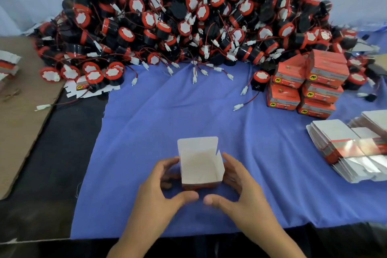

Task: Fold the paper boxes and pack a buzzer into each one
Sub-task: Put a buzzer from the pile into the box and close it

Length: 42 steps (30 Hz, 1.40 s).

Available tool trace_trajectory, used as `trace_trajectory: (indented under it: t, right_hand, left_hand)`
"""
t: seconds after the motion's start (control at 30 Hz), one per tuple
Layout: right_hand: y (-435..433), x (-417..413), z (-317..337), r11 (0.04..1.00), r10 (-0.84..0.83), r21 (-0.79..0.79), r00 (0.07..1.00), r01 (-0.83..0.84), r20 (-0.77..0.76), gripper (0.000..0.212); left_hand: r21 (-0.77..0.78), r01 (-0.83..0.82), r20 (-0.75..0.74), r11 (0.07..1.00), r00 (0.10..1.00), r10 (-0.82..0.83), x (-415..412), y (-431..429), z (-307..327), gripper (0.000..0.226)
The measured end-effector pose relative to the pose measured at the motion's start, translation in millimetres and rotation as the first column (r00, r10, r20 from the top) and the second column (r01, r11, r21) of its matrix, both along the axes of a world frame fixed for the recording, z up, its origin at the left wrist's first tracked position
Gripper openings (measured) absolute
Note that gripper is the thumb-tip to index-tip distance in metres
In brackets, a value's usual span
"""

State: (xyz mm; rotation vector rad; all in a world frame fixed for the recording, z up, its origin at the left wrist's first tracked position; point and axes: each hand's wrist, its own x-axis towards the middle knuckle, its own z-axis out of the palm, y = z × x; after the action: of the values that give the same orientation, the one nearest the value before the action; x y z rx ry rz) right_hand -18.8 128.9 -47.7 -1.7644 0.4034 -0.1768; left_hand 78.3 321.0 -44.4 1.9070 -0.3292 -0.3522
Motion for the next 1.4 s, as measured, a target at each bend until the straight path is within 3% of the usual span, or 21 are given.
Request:
trace_trajectory:
  t: [0.07, 0.17, 0.27, 0.33, 0.53, 0.67, 0.9, 1.0, 1.1, 1.23, 1.4]
  right_hand:
    - [-13, -3, 4, 0.996, 0.04, 0.084, 0.999, -0.041, 0.022, 0.091]
    - [-32, 11, 14, 0.966, -0.032, 0.258, 0.997, 0.014, 0.068, 0.081]
    - [-46, 49, 22, 0.887, -0.063, 0.459, 0.998, 0.056, 0.0, 0.078]
    - [-50, 82, 26, 0.873, -0.016, 0.487, 1.0, 0.021, -0.014, 0.071]
    - [-35, 202, 34, 0.889, 0.047, 0.456, 0.998, -0.028, -0.031, 0.045]
    - [-27, 289, 47, 0.897, 0.054, 0.438, 0.998, -0.057, 0.019, 0.041]
    - [-39, 428, 75, 0.915, -0.011, 0.402, 0.994, -0.033, 0.107, 0.054]
    - [-50, 477, 77, 0.914, -0.045, 0.405, 0.991, -0.01, 0.127, 0.06]
    - [-61, 504, 76, 0.911, -0.045, 0.413, 0.995, 0.004, 0.089, 0.047]
    - [-75, 501, 73, 0.976, -0.048, 0.214, 0.996, 0.03, 0.078, 0.053]
    - [-70, 448, 83, 0.99, -0.063, 0.133, 0.985, 0.042, 0.162, 0.041]
  left_hand:
    - [-0.046, 0.013, -0.094, 0.999, 0.995, -0.017, 7, 8, 6, 0.068]
    - [-0.149, -0.058, -0.108, 0.987, 0.993, 0.042, 24, 16, 17, 0.042]
    - [-0.263, -0.096, -0.114, 0.96, 0.991, 0.068, 51, 6, 29, 0.035]
    - [-0.322, -0.105, -0.14, 0.941, 0.988, 0.063, 76, -9, 34, 0.029]
    - [-0.39, -0.2, -0.239, 0.899, 0.965, 0.111, 158, -73, 37, 0.029]
    - [-0.363, -0.223, -0.157, 0.905, 0.972, 0.176, 220, -109, 45, 0.034]
    - [-0.291, -0.269, 0.042, 0.918, 0.955, 0.293, 351, -160, 67, 0.053]
    - [-0.252, -0.265, 0.053, 0.931, 0.957, 0.287, 398, -172, 71, 0.068]
    - [-0.171, -0.26, 0.073, 0.95, 0.959, 0.275, 426, -175, 72, 0.076]
    - [-0.101, -0.251, 0.13, 0.963, 0.956, 0.263, 431, -176, 71, 0.064]
    - [-0.334, -0.345, 0.034, 0.877, 0.926, 0.377, 396, -175, 77, 0.03]
